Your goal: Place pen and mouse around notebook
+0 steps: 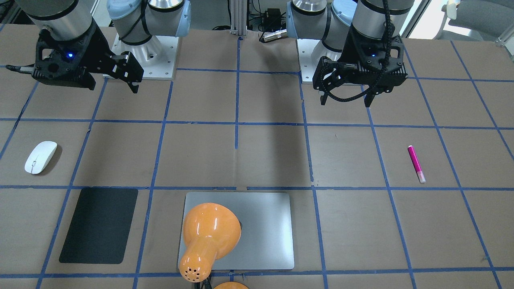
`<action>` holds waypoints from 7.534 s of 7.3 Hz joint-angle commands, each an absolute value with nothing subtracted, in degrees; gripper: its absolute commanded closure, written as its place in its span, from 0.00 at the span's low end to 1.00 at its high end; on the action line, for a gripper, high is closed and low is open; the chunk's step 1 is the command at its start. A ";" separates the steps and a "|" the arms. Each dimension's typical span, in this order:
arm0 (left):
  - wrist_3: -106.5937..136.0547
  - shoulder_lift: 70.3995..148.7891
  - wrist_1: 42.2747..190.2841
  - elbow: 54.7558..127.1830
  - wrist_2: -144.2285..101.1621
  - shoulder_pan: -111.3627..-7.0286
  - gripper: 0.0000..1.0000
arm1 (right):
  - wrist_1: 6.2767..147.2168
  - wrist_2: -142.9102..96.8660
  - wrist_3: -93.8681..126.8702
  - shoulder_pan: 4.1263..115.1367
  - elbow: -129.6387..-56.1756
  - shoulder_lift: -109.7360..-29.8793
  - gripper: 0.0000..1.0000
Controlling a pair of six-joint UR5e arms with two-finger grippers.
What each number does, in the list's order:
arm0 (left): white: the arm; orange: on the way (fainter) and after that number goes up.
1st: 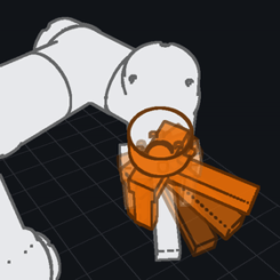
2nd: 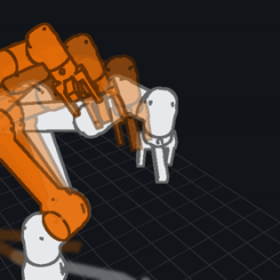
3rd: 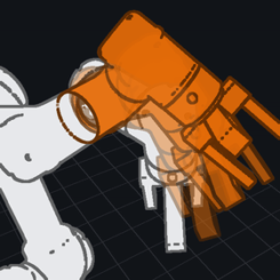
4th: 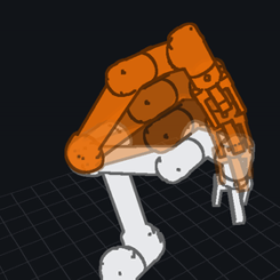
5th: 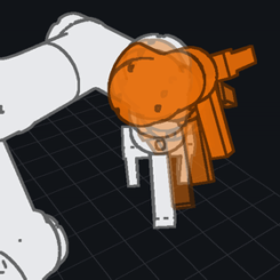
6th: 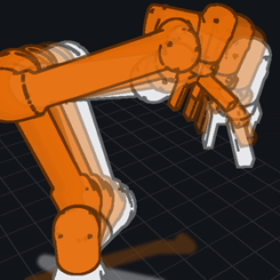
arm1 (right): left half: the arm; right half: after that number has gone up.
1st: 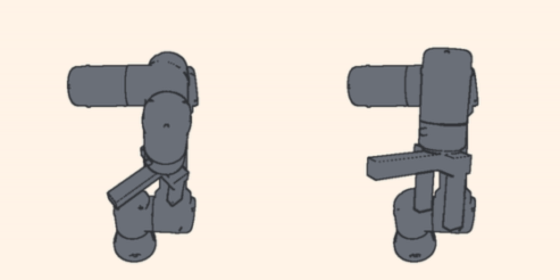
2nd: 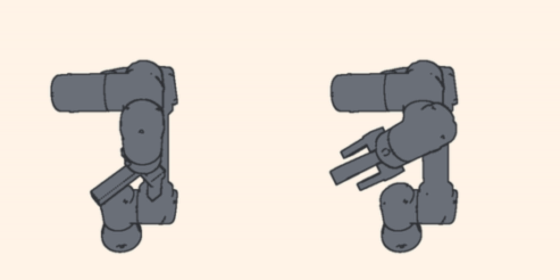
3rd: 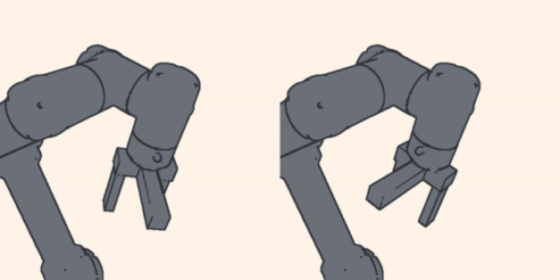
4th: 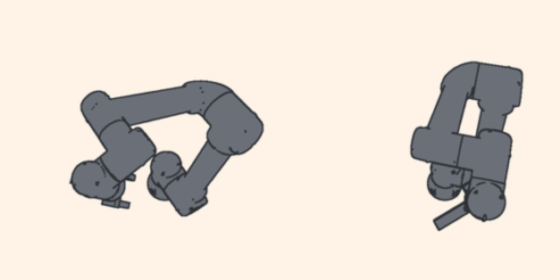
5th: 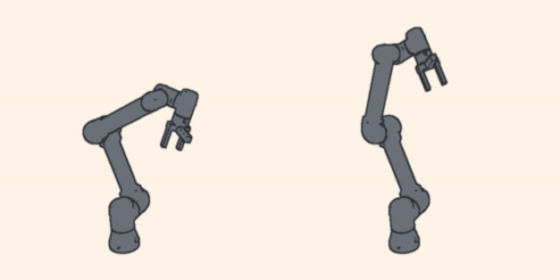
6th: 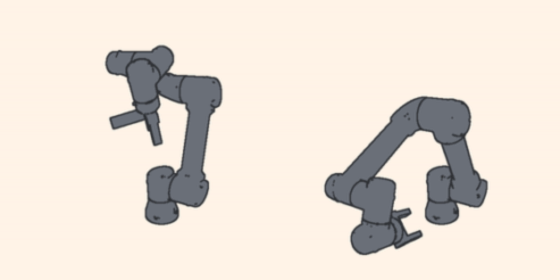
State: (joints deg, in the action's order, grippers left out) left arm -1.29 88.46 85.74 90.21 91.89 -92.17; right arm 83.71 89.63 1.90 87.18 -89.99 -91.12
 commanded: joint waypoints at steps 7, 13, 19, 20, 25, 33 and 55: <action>-32.63 91.66 71.16 108.86 91.67 -59.73 0.00 | 120.06 94.04 -18.71 60.58 -111.04 -86.31 0.00; -40.78 109.23 43.96 118.48 88.24 -50.36 0.00 | 123.39 94.04 -19.86 54.85 -112.59 -76.39 0.00; -39.29 109.51 40.43 118.48 88.51 -50.19 1.00 | 124.72 93.77 -22.32 51.68 -112.68 -70.67 0.00; -39.29 109.51 40.69 118.48 88.42 -50.19 1.00 | 124.80 93.87 -22.32 51.68 -112.76 -70.66 0.00; -32.32 106.72 51.51 115.43 88.42 -51.05 1.00 | 124.98 93.96 -22.41 51.68 -112.33 -69.26 0.00; 54.38 101.51 71.15 102.83 88.68 -96.79 1.00 | 125.95 94.22 -22.32 51.68 -112.76 -68.64 0.57; 10.45 89.40 86.04 95.47 88.77 -96.71 0.22 | 126.99 88.54 -17.76 78.40 -93.60 -56.69 0.44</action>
State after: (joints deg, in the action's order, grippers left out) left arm 21.48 91.73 84.06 97.62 88.84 -100.61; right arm 126.36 91.38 -18.06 78.47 -93.69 -57.13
